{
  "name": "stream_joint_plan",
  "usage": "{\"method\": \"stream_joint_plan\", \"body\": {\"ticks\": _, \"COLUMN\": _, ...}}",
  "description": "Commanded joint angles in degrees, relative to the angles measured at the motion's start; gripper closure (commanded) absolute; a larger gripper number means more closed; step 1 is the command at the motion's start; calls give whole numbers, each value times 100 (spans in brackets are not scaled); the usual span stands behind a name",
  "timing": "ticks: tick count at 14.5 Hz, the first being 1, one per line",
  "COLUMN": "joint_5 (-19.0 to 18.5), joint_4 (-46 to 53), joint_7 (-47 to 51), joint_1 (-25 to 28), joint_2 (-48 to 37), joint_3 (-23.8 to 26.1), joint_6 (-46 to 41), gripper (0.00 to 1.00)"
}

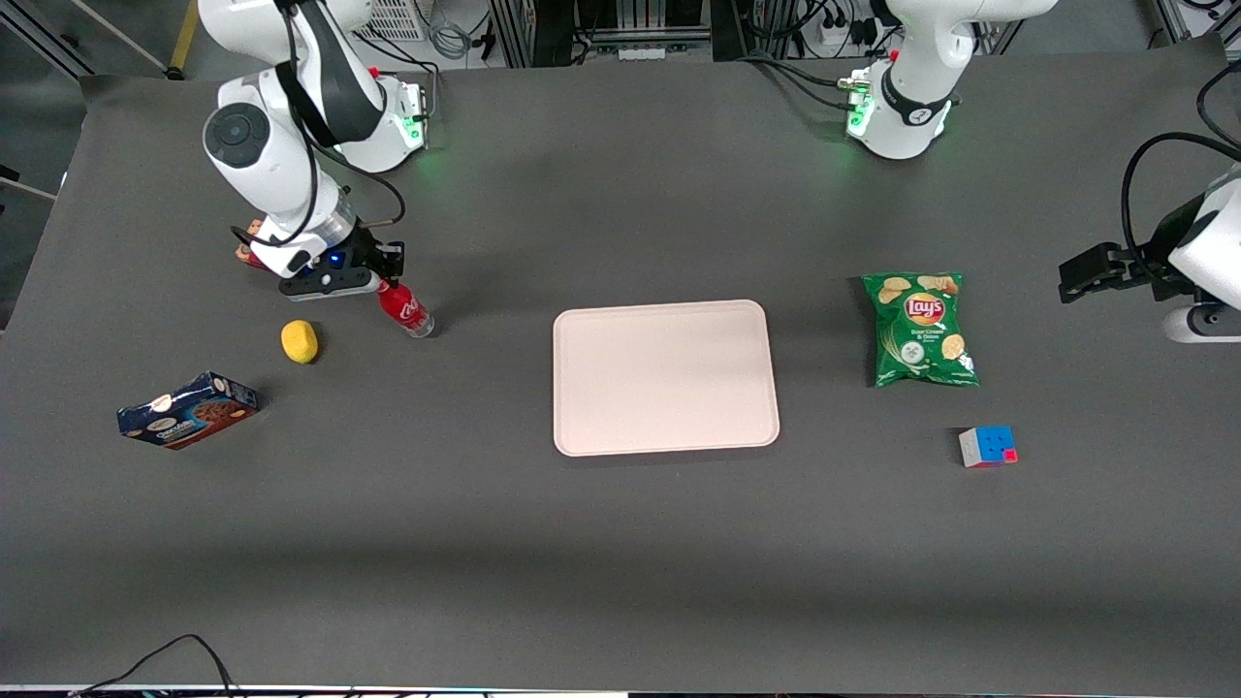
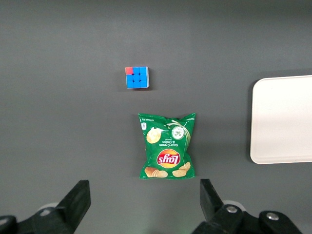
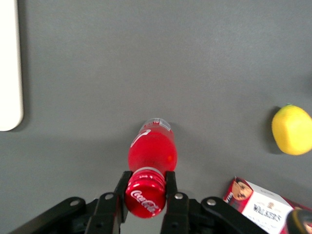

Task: Place coke bottle on tray
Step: 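Lift the red bottle with the right gripper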

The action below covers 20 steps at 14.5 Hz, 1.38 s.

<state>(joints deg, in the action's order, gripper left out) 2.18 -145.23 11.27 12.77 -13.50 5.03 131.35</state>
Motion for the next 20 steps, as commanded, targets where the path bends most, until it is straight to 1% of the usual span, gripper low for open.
{"method": "stream_joint_plan", "body": {"ticks": 1, "joint_5": -200, "joint_4": 905, "joint_7": 51, "joint_1": -29, "joint_2": -215, "joint_3": 41, "joint_6": -1204, "gripper": 100}}
{"method": "stream_joint_plan", "body": {"ticks": 3, "joint_5": -200, "joint_4": 1608, "joint_7": 51, "joint_1": -20, "joint_2": -171, "joint_3": 41, "joint_6": -1995, "gripper": 100}}
{"method": "stream_joint_plan", "body": {"ticks": 7, "joint_5": -192, "joint_4": 3066, "joint_7": 113, "joint_1": 41, "joint_2": 127, "joint_3": 59, "joint_6": -3218, "gripper": 100}}
{"method": "stream_joint_plan", "body": {"ticks": 9, "joint_5": -192, "joint_4": 3936, "joint_7": 147, "joint_1": 50, "joint_2": 521, "joint_3": 164, "joint_6": -3623, "gripper": 100}}
{"method": "stream_joint_plan", "body": {"ticks": 11, "joint_5": -148, "joint_4": 4798, "joint_7": 418, "joint_1": 137, "joint_2": 1022, "joint_3": 234, "joint_6": -4045, "gripper": 100}}
{"method": "stream_joint_plan", "body": {"ticks": 14, "joint_5": -191, "joint_4": 5897, "joint_7": 1322, "joint_1": 453, "joint_2": 1830, "joint_3": 524, "joint_6": -4389, "gripper": 100}}
{"method": "stream_joint_plan", "body": {"ticks": 18, "joint_5": -209, "joint_4": 7172, "joint_7": 2658, "joint_1": 1147, "joint_2": 3087, "joint_3": 543, "joint_6": -4416, "gripper": 100}}
{"method": "stream_joint_plan", "body": {"ticks": 20, "joint_5": -235, "joint_4": 7761, "joint_7": 3116, "joint_1": 1446, "joint_2": 3685, "joint_3": 516, "joint_6": -4408, "gripper": 100}}
